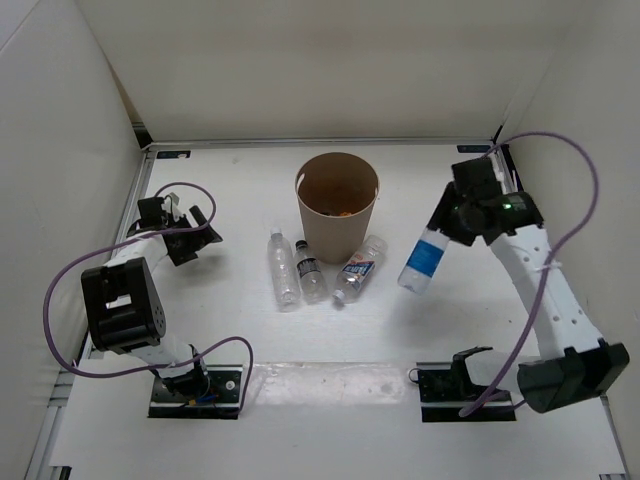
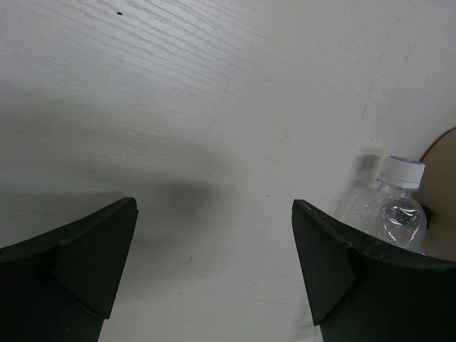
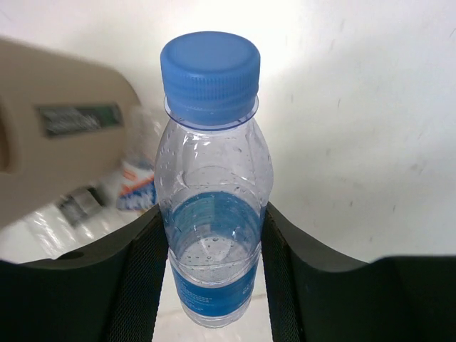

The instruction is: Put the plastic bottles in the bin

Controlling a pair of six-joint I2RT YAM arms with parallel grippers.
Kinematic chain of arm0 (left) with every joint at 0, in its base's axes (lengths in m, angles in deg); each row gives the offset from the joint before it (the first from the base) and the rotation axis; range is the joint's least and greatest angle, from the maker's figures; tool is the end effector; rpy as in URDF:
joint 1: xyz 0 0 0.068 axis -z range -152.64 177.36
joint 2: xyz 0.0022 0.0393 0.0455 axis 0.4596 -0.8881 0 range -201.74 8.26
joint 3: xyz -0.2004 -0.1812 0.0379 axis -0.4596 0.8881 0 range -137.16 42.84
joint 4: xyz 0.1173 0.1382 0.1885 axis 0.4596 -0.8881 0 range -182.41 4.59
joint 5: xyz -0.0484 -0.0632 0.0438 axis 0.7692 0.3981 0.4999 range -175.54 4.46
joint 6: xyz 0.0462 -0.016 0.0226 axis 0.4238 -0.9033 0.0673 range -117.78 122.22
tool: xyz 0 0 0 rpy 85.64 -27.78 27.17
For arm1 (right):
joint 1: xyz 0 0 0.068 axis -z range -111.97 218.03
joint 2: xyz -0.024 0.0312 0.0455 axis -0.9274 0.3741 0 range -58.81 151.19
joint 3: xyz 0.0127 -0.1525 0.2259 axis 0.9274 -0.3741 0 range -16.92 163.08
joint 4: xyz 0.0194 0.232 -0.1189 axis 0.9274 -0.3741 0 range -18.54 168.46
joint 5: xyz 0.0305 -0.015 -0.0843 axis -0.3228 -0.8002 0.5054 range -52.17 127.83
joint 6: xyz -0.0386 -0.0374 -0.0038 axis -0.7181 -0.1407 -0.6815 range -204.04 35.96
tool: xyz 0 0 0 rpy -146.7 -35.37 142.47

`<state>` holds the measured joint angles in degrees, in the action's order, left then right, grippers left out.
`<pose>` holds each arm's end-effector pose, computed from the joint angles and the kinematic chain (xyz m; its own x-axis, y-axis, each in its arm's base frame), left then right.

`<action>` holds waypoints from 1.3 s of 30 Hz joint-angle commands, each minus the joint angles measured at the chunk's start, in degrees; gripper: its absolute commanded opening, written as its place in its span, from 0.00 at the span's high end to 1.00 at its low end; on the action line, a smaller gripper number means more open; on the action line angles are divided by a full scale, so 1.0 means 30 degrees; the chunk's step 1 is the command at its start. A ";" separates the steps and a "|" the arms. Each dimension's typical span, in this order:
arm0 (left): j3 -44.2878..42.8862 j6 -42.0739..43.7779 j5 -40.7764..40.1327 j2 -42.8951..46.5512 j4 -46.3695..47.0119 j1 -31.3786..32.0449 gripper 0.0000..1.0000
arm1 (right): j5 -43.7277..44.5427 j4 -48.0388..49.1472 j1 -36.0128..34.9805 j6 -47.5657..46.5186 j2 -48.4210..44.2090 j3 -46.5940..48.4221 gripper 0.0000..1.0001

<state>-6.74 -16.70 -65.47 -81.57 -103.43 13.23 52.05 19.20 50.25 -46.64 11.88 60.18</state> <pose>0.2953 0.0618 0.1737 -0.7626 -0.5060 -0.4029 -0.3187 0.8360 -0.4467 0.2264 0.0634 0.3632 -0.6970 0.3948 -0.5986 0.3380 0.9171 0.2113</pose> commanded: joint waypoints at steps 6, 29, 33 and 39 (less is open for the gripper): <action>-0.0669 0.0065 0.0368 0.0057 0.0030 -0.0066 0.00 | 0.0476 -0.2948 0.2002 -0.2127 0.1978 0.9758 1.00; -0.0934 0.0124 0.0836 -0.0498 0.0206 -0.0065 0.00 | 0.1854 0.1882 -0.5118 -0.3886 1.0096 1.9946 1.00; -0.0933 0.0095 0.0896 -0.0441 0.0323 -0.0065 0.00 | 0.2085 0.2440 -0.5264 -0.4265 1.0739 1.9739 1.00; -0.0933 0.0037 0.0897 -0.0470 0.0324 -0.0124 0.00 | 0.2848 0.2412 -0.5235 -0.4091 1.1443 1.9478 1.00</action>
<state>-7.92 -16.70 -63.94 -83.36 -103.17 13.21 57.95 23.55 34.56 -58.31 46.00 118.60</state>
